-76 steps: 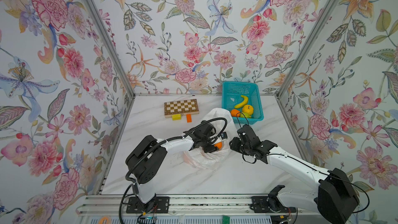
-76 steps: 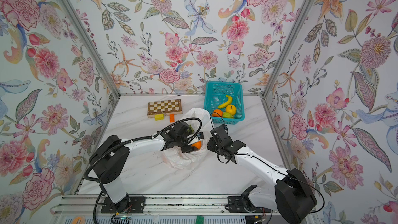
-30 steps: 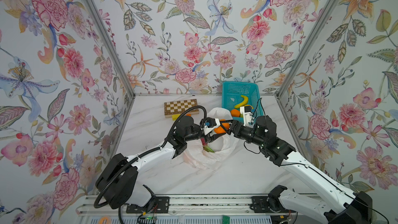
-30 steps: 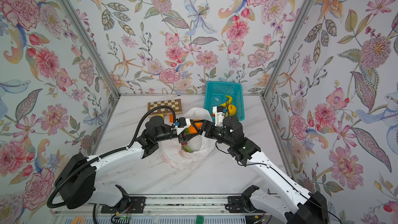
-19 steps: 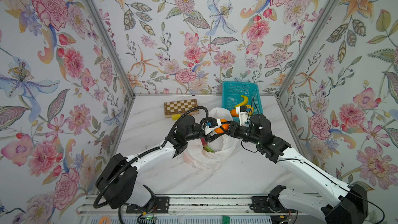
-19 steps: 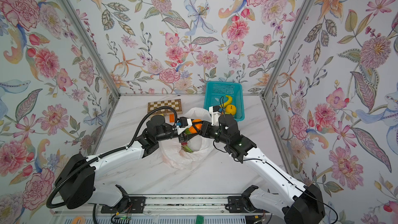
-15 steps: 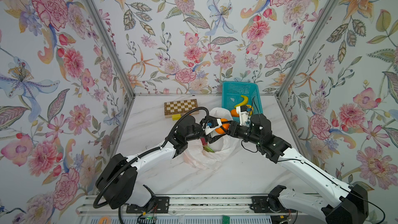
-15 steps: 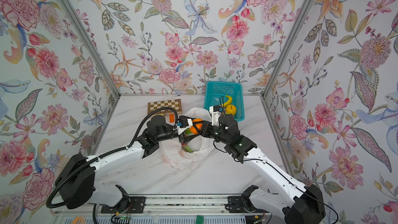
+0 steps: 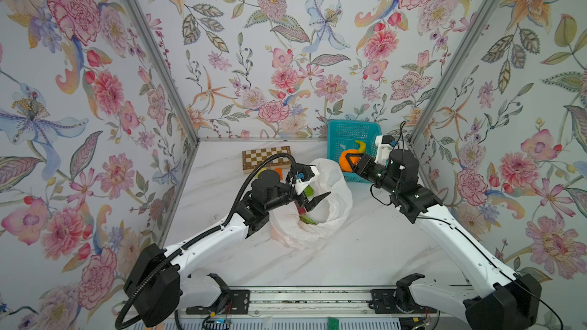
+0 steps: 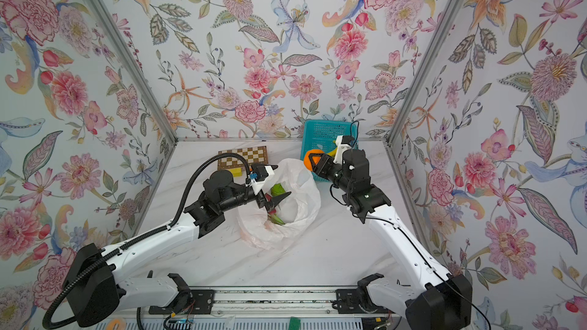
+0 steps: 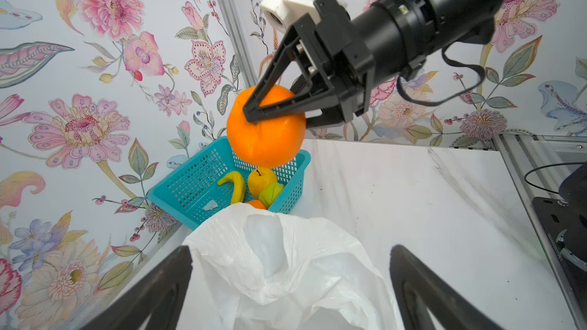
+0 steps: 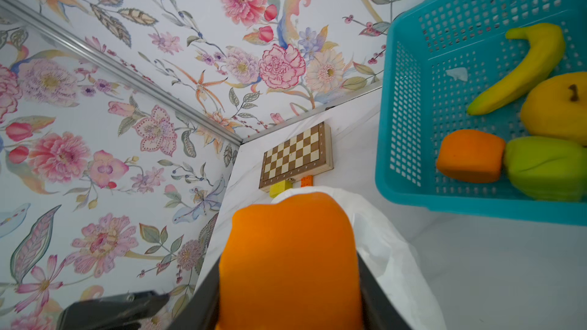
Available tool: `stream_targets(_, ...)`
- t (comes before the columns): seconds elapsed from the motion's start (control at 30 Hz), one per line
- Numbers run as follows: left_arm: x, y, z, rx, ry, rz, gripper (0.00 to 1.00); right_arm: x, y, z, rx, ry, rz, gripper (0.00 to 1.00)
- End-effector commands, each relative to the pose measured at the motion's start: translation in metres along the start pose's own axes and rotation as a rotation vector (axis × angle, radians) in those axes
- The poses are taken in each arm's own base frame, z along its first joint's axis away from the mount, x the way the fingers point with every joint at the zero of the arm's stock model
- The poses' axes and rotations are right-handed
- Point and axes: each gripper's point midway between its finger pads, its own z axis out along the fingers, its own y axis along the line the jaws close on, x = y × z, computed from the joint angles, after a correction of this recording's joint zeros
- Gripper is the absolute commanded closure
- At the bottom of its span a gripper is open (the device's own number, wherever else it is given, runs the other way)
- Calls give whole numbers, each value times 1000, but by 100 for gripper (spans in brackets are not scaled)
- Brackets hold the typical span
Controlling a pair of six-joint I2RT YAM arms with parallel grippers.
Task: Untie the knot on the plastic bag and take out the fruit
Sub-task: 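Grasp the orange with the right gripper while the left gripper releases it, then carry the orange to the teal basket with the right gripper and release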
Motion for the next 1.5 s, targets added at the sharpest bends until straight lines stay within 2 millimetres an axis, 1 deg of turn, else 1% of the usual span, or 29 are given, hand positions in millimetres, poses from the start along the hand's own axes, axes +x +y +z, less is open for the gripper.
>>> stream_targets(0.0, -2, -2, -4, -14, 76, -84, 1, -31, -11, 16, 15, -44, -19, 59)
stream_targets(0.03, -1, -2, -5, -14, 96, -94, 1, -37, -18, 23, 27, -43, -15, 58)
stream_targets(0.07, -1, -2, -5, -15, 111, -139, 1, -42, -25, 30, 39, -41, -9, 58)
stream_targets(0.17, 2, -5, -4, -9, 161, -220, 1, -52, -45, 56, 65, -9, 5, 58)
stream_targets(0.2, 3, -5, -4, -11, 178, -244, 1, -52, -54, 67, 80, 11, 10, 57)
stream_targets(0.37, 6, -2, -5, -46, 245, -338, 2, -53, -85, 117, 104, 101, 13, 56)
stream_targets(0.6, 9, -3, -2, -76, 316, -415, 5, -45, -136, 187, 142, 179, 62, 56)
stream_targets(0.63, 8, -5, -1, -72, 322, -420, 5, -40, -145, 194, 154, 192, 78, 56)
stream_targets(0.73, 6, -8, 4, -69, 342, -422, 5, -31, -165, 218, 165, 218, 106, 56)
stream_targets(0.87, 3, -9, 12, -82, 364, -410, 4, -17, -184, 247, 141, 252, 124, 56)
stream_targets(0.93, 4, -11, 15, -84, 368, -416, 4, -10, -194, 257, 148, 274, 137, 56)
stream_targets(1.07, 9, -15, 18, -85, 372, -422, 3, 2, -207, 269, 155, 303, 148, 54)
stream_targets(1.2, 14, -21, 18, -74, 387, -420, 3, 15, -221, 275, 175, 340, 169, 47)
stream_targets(1.3, 15, -23, 18, -69, 389, -417, 3, 23, -221, 276, 182, 384, 152, 43)
stream_targets(1.33, 16, -24, 18, -67, 392, -417, 3, 23, -221, 276, 183, 396, 148, 40)
stream_targets(1.4, 18, -25, 17, -67, 392, -417, 2, 20, -219, 273, 192, 415, 147, 32)
stream_targets(1.47, 20, -25, 16, -71, 392, -417, 2, 8, -211, 267, 202, 404, 124, 26)
